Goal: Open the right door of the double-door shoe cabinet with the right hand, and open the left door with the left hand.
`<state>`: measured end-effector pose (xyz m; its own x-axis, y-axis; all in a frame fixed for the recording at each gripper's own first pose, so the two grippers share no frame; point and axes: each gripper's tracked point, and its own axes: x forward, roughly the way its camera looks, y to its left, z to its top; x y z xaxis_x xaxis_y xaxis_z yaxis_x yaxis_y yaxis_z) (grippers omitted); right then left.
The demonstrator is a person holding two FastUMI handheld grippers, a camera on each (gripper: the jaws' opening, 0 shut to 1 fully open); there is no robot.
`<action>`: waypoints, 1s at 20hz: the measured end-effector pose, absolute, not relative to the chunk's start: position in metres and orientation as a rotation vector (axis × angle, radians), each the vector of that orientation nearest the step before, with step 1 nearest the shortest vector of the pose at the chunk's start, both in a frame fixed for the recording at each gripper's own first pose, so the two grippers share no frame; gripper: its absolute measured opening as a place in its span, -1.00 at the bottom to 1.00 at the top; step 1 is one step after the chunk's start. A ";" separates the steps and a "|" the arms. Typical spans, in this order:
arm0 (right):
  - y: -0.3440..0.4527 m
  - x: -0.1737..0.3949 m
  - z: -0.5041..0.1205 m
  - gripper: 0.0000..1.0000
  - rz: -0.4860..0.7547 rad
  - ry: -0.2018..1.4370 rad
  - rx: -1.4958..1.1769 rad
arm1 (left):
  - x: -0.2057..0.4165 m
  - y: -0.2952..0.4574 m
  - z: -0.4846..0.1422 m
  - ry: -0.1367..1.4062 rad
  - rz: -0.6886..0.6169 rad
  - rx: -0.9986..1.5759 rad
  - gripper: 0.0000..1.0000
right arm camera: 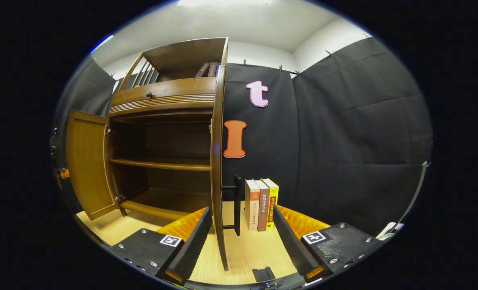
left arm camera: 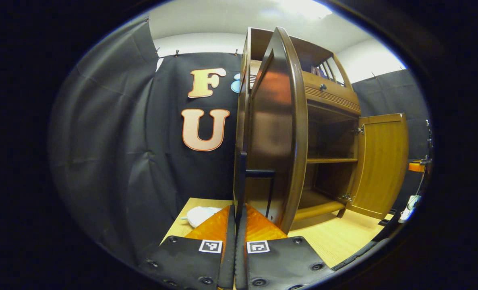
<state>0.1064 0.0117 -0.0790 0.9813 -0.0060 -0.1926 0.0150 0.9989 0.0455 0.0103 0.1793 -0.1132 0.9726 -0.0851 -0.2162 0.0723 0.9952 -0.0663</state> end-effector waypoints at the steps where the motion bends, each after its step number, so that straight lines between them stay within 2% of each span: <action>1: 0.011 0.106 -0.079 0.86 -0.012 0.194 0.045 | 0.010 0.181 -0.113 0.221 -0.094 -0.058 -0.83; 6: 0.017 0.108 -0.072 0.86 0.000 0.173 0.063 | 0.007 0.190 -0.113 0.231 -0.119 -0.083 -0.82; 10: 0.015 0.110 -0.071 0.85 0.018 0.171 0.050 | -0.024 0.198 -0.098 0.220 -0.071 -0.080 -0.81; 13: 0.025 0.108 -0.071 0.86 0.046 0.175 0.097 | -0.057 0.219 -0.077 0.218 0.061 -0.052 -0.82; 17: 0.023 0.106 -0.074 0.86 0.053 0.189 0.081 | -0.081 0.174 -0.007 0.121 0.162 -0.001 -0.83; 18: 0.026 0.105 -0.074 0.85 0.066 0.186 0.082 | -0.080 0.158 0.002 0.109 0.186 0.008 -1.00; 19: 0.028 0.106 -0.074 0.97 0.080 0.183 0.080 | -0.078 0.143 0.003 0.102 0.220 0.017 -0.84; 20: 0.030 0.106 -0.074 0.85 0.090 0.179 0.073 | -0.075 0.129 0.002 0.102 0.249 0.033 -0.83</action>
